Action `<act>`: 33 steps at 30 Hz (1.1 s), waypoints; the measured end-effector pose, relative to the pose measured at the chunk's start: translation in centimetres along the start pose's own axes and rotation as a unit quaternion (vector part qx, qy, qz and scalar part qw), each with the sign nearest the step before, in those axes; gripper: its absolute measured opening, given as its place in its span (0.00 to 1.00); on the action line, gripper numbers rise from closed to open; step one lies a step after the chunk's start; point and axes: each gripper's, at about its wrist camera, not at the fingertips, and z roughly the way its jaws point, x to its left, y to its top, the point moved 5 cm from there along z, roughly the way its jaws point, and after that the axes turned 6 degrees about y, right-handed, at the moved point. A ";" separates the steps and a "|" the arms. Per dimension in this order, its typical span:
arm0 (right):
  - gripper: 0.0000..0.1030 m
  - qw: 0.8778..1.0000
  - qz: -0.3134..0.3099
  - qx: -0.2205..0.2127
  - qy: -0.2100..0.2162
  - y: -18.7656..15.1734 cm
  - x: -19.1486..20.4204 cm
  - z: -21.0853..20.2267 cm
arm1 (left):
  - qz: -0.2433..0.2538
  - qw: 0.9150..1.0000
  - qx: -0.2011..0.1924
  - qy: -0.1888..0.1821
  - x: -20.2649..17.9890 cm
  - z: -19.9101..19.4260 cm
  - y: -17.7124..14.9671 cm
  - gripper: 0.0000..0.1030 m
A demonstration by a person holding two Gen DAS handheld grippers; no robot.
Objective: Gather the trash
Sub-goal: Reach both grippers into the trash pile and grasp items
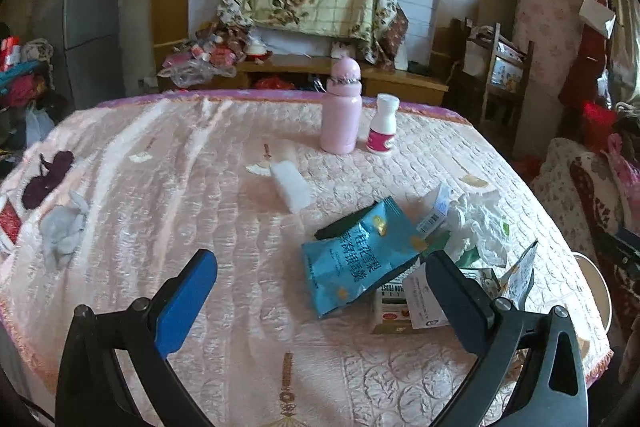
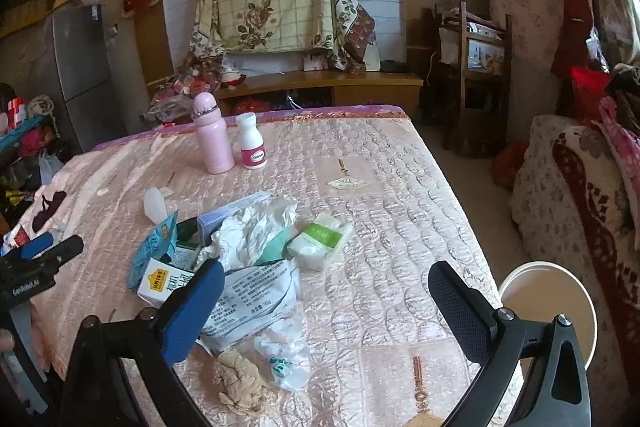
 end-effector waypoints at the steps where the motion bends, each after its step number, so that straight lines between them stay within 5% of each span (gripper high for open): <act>1: 1.00 1.000 -0.001 0.006 0.001 -0.1 0.0 0.2 | 0.004 1.000 0.006 -0.005 0.2 0.4 0.0 1.00; 15: 1.00 0.993 0.008 0.102 0.053 -3.1 1.8 4.8 | 0.001 0.998 0.057 -0.006 3.8 8.6 0.9 1.00; 22: 1.00 0.986 0.048 0.129 0.095 -3.5 3.0 6.6 | -0.016 0.994 0.071 -0.080 3.3 11.7 1.8 1.00; 28: 1.00 0.975 0.081 0.162 0.128 -3.5 4.4 9.8 | -0.005 0.988 0.123 -0.095 1.8 13.0 0.3 1.00; 33: 1.00 0.981 0.036 0.186 0.049 -3.9 1.7 10.2 | 0.035 0.985 0.128 -0.109 0.9 10.6 -2.0 1.00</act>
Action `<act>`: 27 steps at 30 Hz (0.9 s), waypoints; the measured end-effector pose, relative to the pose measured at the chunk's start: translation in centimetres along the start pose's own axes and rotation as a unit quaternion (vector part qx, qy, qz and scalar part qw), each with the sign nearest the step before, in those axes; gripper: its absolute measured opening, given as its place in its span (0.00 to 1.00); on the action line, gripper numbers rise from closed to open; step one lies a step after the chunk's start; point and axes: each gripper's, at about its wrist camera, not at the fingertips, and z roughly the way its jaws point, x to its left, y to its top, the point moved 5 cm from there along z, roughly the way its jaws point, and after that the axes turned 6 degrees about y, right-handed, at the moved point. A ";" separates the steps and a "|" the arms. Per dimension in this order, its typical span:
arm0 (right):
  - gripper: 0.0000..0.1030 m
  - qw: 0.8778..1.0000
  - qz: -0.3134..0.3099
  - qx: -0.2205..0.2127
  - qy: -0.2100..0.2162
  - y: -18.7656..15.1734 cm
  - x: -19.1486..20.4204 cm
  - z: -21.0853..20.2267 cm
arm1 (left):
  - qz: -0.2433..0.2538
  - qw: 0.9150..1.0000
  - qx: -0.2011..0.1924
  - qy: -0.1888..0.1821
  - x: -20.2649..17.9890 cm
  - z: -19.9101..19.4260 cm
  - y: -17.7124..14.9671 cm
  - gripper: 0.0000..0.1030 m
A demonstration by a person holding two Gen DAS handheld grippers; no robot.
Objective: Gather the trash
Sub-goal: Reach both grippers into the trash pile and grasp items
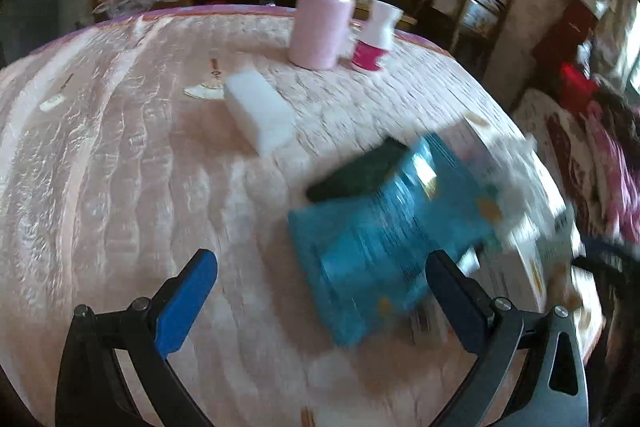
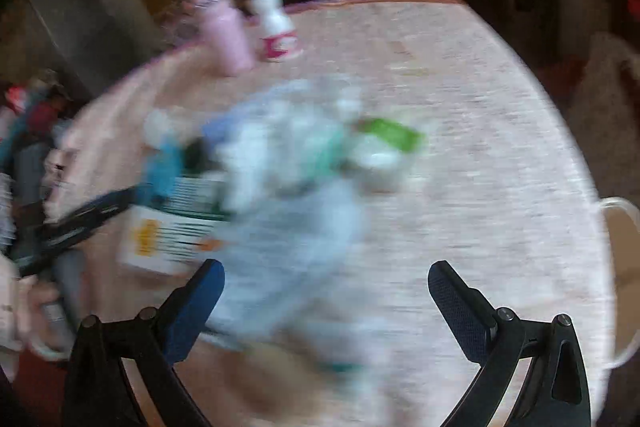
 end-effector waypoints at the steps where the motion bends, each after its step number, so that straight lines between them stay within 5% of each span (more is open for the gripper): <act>1: 1.00 1.000 -0.010 0.001 -0.026 -0.1 -1.1 -0.4 | 0.008 1.000 0.000 -0.001 -0.2 -0.4 -0.5 1.00; 3: 1.00 0.999 0.000 0.001 -0.033 -0.2 -2.9 -1.2 | 0.023 1.000 -0.002 0.001 -0.4 -1.1 -1.1 1.00; 7: 1.00 0.999 0.043 -0.011 0.025 0.2 -3.9 -2.7 | 0.031 0.999 -0.024 0.018 0.4 -2.2 -0.5 1.00; 15: 1.00 0.999 -0.002 0.001 0.037 -2.3 -2.3 -4.2 | 0.046 0.998 -0.045 0.015 0.8 -1.5 2.2 1.00; 27: 1.00 0.997 0.009 -0.001 0.071 -1.8 -1.5 -4.2 | 0.136 0.985 0.034 -0.103 -2.4 3.1 3.9 1.00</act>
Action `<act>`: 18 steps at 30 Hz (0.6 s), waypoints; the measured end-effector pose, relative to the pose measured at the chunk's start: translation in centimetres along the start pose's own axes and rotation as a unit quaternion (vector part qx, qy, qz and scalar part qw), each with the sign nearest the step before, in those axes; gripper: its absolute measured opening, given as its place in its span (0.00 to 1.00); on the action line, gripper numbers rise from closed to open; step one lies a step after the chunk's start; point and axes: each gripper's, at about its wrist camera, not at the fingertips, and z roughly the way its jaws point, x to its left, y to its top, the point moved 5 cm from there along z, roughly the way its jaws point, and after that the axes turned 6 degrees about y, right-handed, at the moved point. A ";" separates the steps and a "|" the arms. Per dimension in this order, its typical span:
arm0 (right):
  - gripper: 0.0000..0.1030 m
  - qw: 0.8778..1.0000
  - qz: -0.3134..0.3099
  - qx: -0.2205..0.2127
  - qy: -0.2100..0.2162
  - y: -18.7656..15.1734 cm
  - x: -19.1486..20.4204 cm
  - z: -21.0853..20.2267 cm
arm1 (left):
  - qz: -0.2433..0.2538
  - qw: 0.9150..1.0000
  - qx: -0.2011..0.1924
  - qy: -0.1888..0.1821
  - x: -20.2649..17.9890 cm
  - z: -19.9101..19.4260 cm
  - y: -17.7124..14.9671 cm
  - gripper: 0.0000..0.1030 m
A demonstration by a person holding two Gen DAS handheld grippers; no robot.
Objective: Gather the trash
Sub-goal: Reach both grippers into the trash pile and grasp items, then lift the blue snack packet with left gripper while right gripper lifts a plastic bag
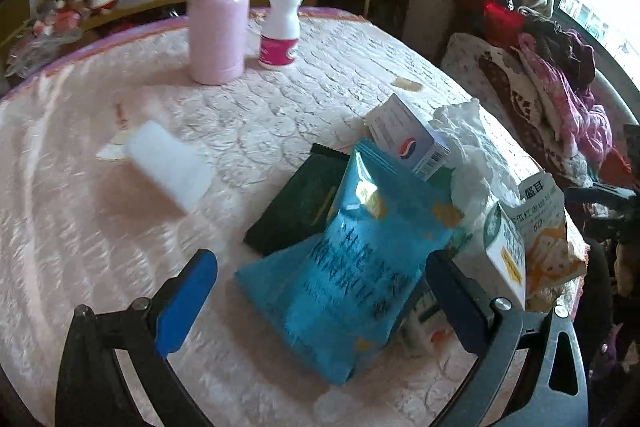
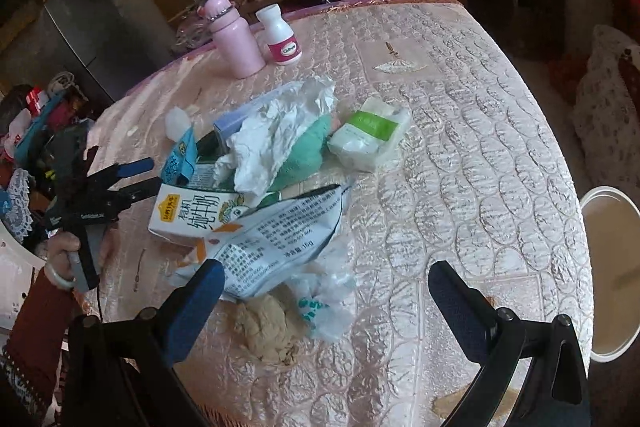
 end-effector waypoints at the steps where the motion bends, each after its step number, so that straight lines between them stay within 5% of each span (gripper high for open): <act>1: 1.00 1.000 0.002 0.000 -0.002 0.1 0.0 0.2 | 0.000 1.000 0.007 -0.002 -0.2 0.5 0.0 1.00; 4: 1.00 1.000 0.012 0.003 0.001 0.2 -0.1 0.8 | 0.002 1.000 0.027 0.006 -1.2 1.5 -0.9 1.00; 6: 1.00 1.000 0.023 0.005 0.009 0.2 -0.1 1.1 | 0.013 0.999 0.008 0.045 -2.0 1.0 -1.6 0.95; 8: 1.00 0.999 0.035 0.006 0.023 0.4 0.0 1.5 | -0.006 0.999 0.000 0.052 -2.3 -0.4 -2.2 0.67; 11: 1.00 0.998 0.053 0.004 0.046 1.0 0.4 2.3 | -0.049 0.998 0.001 0.044 -2.2 -2.1 -3.3 0.63; 15: 0.98 0.998 0.036 0.020 0.050 2.3 2.1 4.9 | -0.077 0.993 -0.009 0.086 -1.1 -3.8 -4.6 0.59; 16: 0.95 0.998 0.023 0.015 0.050 2.6 2.8 5.3 | -0.088 0.991 -0.014 0.097 -0.7 -4.4 -4.8 0.59; 18: 0.64 0.999 -0.012 0.004 0.032 3.8 4.3 6.0 | -0.112 0.988 -0.023 0.105 0.0 -5.8 -5.3 0.59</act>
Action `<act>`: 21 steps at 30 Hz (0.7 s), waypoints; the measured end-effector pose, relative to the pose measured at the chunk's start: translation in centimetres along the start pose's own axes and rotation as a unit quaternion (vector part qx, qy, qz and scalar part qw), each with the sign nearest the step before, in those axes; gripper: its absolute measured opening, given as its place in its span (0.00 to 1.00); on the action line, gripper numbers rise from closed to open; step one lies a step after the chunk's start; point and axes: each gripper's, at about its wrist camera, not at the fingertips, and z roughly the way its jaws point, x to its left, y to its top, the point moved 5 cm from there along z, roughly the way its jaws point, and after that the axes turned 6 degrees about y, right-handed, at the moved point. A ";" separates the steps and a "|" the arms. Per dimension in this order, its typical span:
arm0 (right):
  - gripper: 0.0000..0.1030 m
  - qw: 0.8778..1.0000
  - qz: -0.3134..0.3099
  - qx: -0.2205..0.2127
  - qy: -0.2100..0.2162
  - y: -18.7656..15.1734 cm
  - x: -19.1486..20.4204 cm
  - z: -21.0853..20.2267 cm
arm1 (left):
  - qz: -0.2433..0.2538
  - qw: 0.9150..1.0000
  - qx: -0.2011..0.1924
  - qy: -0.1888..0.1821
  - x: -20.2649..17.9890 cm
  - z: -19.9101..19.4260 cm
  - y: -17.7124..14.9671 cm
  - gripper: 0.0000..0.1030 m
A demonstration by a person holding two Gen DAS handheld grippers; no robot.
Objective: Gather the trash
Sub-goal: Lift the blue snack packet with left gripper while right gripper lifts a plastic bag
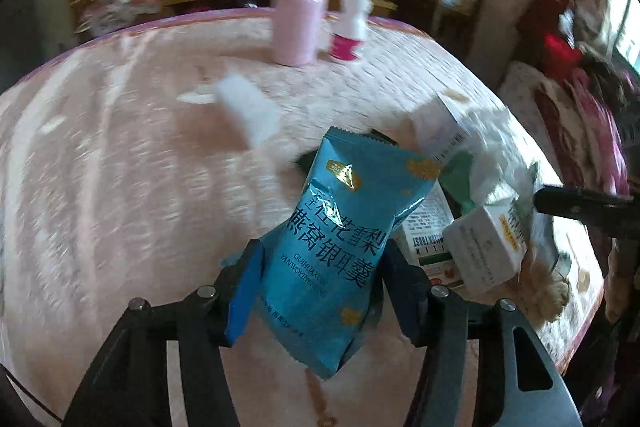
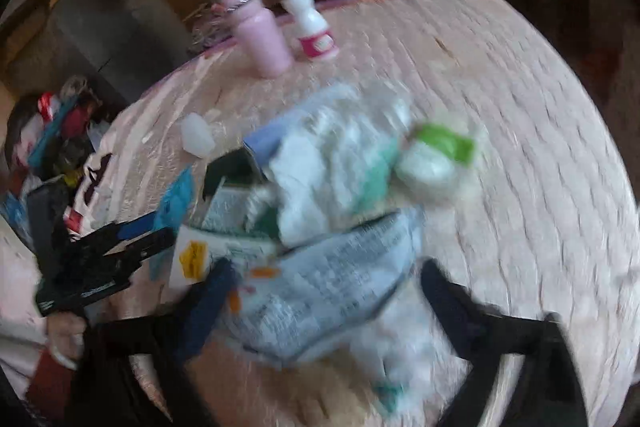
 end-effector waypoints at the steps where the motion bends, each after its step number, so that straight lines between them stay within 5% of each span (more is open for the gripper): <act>1: 0.60 1.000 -0.004 0.001 -0.001 0.3 0.3 0.2 | -0.014 1.000 -0.002 0.004 0.5 -0.6 -0.1 0.59; 5: 0.61 1.000 -0.009 0.004 0.002 0.2 0.5 -0.7 | -0.026 0.999 -0.011 0.016 1.4 -1.7 -0.4 0.59; 8: 0.74 1.000 -0.014 0.006 -0.016 -1.0 -0.3 -2.5 | -0.024 0.999 -0.019 0.029 1.3 -1.6 -0.6 0.59; 12: 0.74 0.996 -0.045 0.046 -0.063 -3.7 -1.9 -3.1 | -0.042 0.999 -0.008 0.020 1.4 -0.8 -1.1 0.59; 16: 0.74 0.996 -0.028 0.064 -0.064 -5.5 -3.4 -2.2 | -0.042 0.999 0.011 0.029 0.8 0.2 -1.9 0.61; 21: 0.35 0.995 -0.030 0.060 -0.076 -6.0 -3.7 -0.4 | -0.034 0.998 0.014 0.054 0.5 1.1 -1.8 0.80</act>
